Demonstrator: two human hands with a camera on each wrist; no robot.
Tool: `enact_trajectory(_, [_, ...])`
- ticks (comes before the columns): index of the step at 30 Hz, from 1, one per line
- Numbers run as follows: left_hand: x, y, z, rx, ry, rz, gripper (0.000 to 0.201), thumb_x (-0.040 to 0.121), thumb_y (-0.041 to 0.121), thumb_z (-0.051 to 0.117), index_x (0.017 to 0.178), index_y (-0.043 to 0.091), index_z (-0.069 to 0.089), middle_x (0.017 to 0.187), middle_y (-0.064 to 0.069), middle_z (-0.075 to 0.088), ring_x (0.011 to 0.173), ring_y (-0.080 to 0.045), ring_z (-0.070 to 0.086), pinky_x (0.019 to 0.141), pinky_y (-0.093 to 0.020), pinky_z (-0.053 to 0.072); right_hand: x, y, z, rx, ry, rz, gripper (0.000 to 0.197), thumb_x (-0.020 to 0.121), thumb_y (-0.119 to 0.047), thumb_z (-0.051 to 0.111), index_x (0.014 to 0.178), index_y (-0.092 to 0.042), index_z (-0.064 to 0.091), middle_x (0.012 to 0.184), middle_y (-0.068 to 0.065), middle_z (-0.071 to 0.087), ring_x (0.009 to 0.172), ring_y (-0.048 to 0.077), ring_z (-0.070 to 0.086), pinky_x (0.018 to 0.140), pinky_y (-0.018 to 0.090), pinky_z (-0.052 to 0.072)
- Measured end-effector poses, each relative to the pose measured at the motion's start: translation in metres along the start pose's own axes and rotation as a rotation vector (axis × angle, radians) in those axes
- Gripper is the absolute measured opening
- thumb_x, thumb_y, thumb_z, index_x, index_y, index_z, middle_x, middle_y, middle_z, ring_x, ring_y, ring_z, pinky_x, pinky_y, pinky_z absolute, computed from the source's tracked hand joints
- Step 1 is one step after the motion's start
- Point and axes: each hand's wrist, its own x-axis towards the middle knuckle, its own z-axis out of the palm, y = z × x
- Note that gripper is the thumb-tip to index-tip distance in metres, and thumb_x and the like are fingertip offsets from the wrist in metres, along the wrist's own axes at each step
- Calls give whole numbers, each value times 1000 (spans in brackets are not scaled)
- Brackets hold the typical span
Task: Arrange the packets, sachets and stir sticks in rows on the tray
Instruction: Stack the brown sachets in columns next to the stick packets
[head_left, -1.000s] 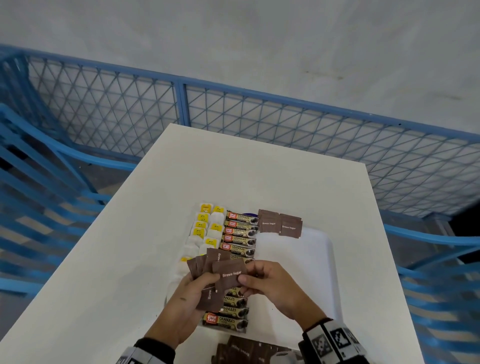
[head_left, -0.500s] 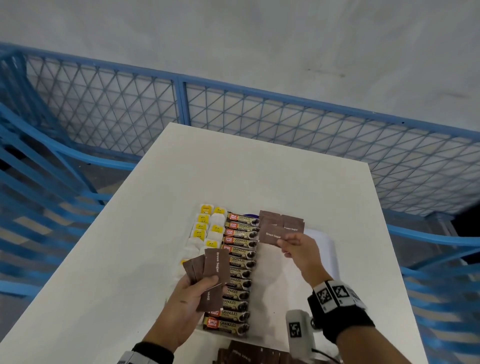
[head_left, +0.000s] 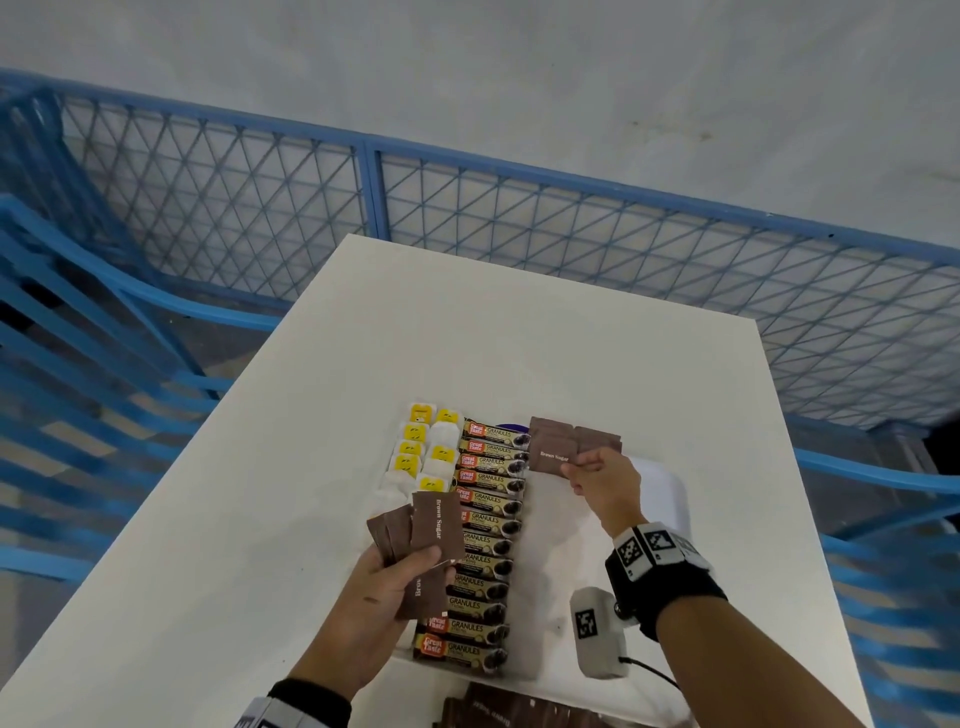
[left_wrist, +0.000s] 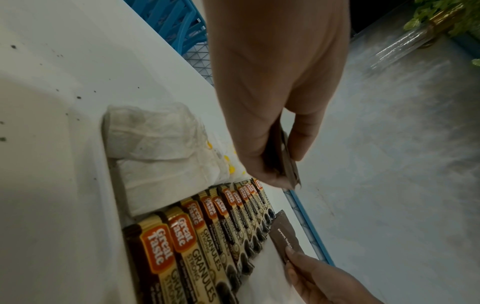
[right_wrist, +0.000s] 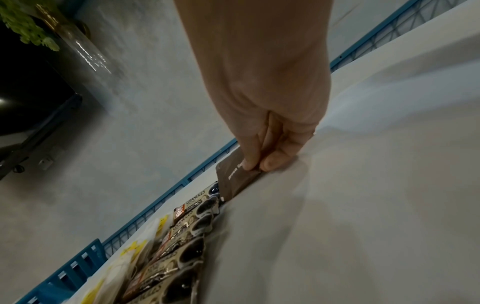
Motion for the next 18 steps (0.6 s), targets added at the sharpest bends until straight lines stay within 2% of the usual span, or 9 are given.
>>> enact_trajectory(5, [1, 0, 0, -9, -13, 3, 26, 87, 2, 56, 108, 17, 62, 92, -5, 74, 76, -18, 69, 62, -26, 55, 4, 4, 4, -71, 44, -24, 23, 74, -8, 76, 68, -16, 55, 72, 8, 62, 56, 17, 55, 61, 22, 47])
enact_trajectory(8, [1, 0, 1, -36, -12, 13, 27, 87, 0, 55, 109, 15, 63, 97, -8, 73, 81, -20, 67, 60, -23, 56, 5, 5, 6, -99, 73, -44, 27, 72, -10, 78, 64, -19, 53, 80, 8, 64, 72, 24, 59, 76, 36, 52])
enact_trajectory(9, [1, 0, 0, -40, -13, 15, 28, 87, 0, 55, 109, 15, 63, 97, -9, 73, 82, -21, 67, 61, -23, 57, 5, 6, 6, -100, 79, -41, 28, 71, -11, 78, 65, -19, 52, 82, 8, 64, 76, 24, 59, 78, 38, 53])
enact_trajectory(12, [1, -1, 0, -35, -21, 17, 29, 87, 1, 57, 111, 15, 62, 97, -8, 73, 80, -19, 68, 62, -24, 56, 2, 4, 6, -111, 110, -59, 25, 73, -13, 78, 77, -12, 54, 83, 6, 62, 80, 21, 57, 69, 27, 45])
enact_trajectory(14, [1, -1, 0, -23, -28, 17, 29, 86, 2, 58, 112, 16, 62, 97, -7, 73, 78, -18, 68, 61, -24, 56, -4, 0, 5, -109, 132, -106, 27, 75, -15, 76, 86, -9, 53, 82, 5, 61, 80, 18, 56, 68, 21, 40])
enact_trajectory(18, [0, 0, 2, -31, -35, 31, 30, 85, 0, 59, 111, 14, 62, 95, -8, 73, 80, -19, 65, 63, -24, 56, -28, -15, 6, -109, 87, -166, 19, 81, -23, 70, 85, -11, 56, 72, -4, 57, 70, 9, 53, 57, 10, 35])
